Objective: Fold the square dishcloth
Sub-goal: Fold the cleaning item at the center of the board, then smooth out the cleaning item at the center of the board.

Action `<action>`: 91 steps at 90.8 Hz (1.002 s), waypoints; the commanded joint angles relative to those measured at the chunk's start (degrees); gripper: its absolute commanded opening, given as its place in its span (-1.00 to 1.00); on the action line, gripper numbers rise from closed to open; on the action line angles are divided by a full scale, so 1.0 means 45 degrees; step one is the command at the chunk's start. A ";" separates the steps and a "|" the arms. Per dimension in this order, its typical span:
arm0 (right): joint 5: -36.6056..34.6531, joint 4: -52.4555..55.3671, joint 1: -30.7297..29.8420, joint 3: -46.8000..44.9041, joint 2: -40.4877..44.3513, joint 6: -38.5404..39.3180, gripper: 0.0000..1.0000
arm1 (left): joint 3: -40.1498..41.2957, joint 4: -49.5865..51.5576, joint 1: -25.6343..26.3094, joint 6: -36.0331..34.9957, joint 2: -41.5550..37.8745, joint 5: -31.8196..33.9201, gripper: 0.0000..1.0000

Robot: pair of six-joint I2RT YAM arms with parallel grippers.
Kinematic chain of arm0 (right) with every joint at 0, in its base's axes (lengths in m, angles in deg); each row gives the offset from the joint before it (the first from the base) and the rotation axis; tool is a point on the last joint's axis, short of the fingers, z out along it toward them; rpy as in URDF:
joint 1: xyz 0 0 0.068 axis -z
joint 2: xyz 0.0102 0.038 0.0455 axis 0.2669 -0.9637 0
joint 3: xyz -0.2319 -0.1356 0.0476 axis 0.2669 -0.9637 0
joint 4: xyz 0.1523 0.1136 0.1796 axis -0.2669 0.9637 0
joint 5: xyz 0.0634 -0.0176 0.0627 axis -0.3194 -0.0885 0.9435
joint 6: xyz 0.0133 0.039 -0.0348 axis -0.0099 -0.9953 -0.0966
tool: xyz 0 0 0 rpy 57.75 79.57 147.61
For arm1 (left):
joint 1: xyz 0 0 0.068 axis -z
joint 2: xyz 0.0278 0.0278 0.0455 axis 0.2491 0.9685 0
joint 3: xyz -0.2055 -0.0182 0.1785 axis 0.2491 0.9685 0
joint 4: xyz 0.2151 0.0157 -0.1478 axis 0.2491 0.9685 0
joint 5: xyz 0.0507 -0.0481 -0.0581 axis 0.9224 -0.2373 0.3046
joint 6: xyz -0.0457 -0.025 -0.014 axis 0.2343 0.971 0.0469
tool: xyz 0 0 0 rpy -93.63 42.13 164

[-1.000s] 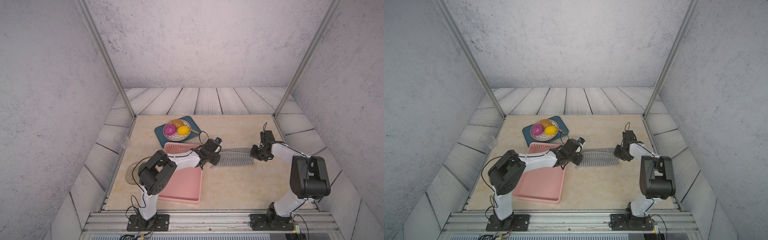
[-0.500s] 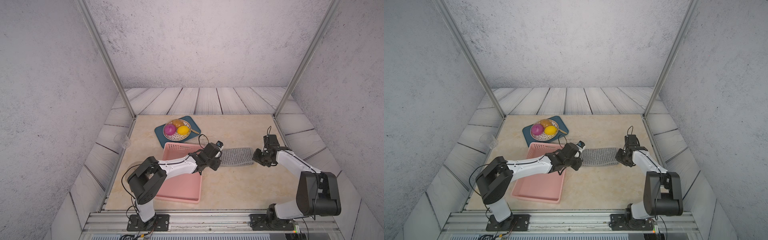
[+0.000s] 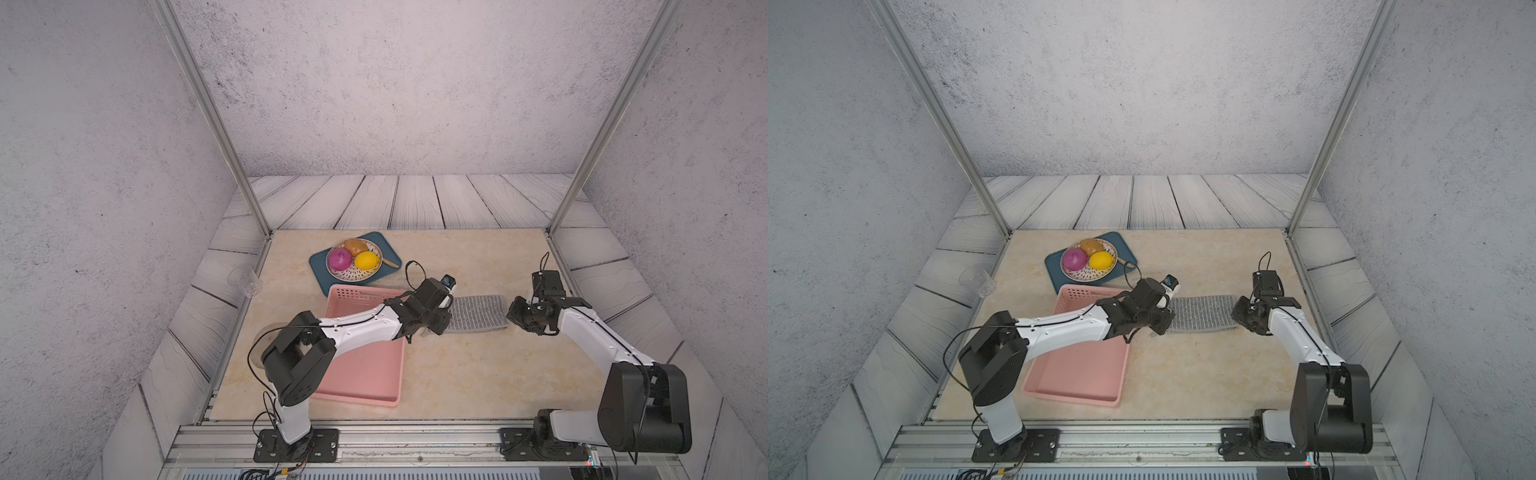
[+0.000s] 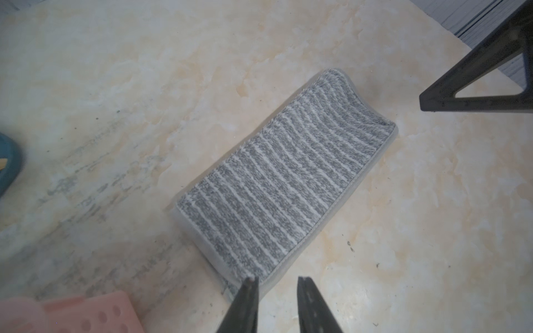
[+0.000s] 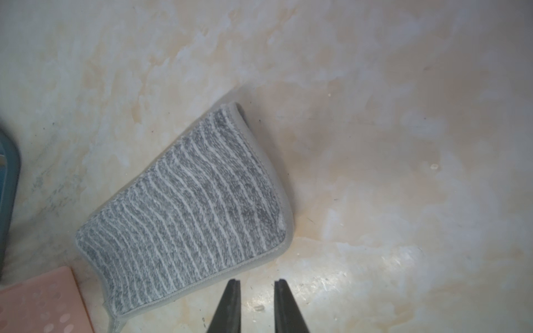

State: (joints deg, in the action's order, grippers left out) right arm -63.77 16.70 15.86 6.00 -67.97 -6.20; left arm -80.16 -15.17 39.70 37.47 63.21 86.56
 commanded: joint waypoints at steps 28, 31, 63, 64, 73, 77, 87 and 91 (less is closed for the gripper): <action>0.0921 -0.1364 -0.0030 -0.0292 -0.2077 -0.0435 -0.65 | -0.1659 0.1838 0.0034 0.0138 0.2424 0.0541 -0.51; 0.0867 -0.1387 -0.0027 -0.0297 -0.2255 -0.0464 -0.65 | -0.1669 0.1945 0.0041 0.0195 0.2493 0.0633 -0.51; 0.0081 -0.1301 -0.0007 -0.0415 -0.3119 -0.0881 -0.68 | -0.0810 0.2187 0.0003 0.0598 0.2593 0.1516 -0.55; 0.0093 -0.1301 -0.0007 -0.0415 -0.3118 -0.0864 -0.68 | -0.0791 0.2178 -0.0017 0.0598 0.2593 0.1530 -0.56; 0.0216 -0.1275 -0.0017 -0.0333 -0.3093 -0.0720 -0.67 | -0.0671 0.2174 -0.0070 0.0635 0.2549 0.1610 -0.58; 0.0268 -0.1263 -0.0007 -0.0303 -0.3019 -0.0649 -0.67 | -0.0612 0.2160 -0.0097 0.0619 0.2490 0.1660 -0.58; 0.0373 -0.1191 -0.0003 -0.0190 -0.2786 -0.0479 -0.65 | -0.0557 0.2056 -0.0107 0.0534 0.2259 0.1734 -0.57; 0.0415 -0.1167 -0.0004 -0.0148 -0.2652 -0.0441 -0.65 | -0.0618 0.2043 -0.0099 0.0503 0.2164 0.1749 -0.52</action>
State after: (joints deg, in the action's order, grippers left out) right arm -61.14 9.96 15.86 5.17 -81.11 -9.06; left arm -83.79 -7.17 39.59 39.90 74.49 92.61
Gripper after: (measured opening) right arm 0.173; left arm 0.220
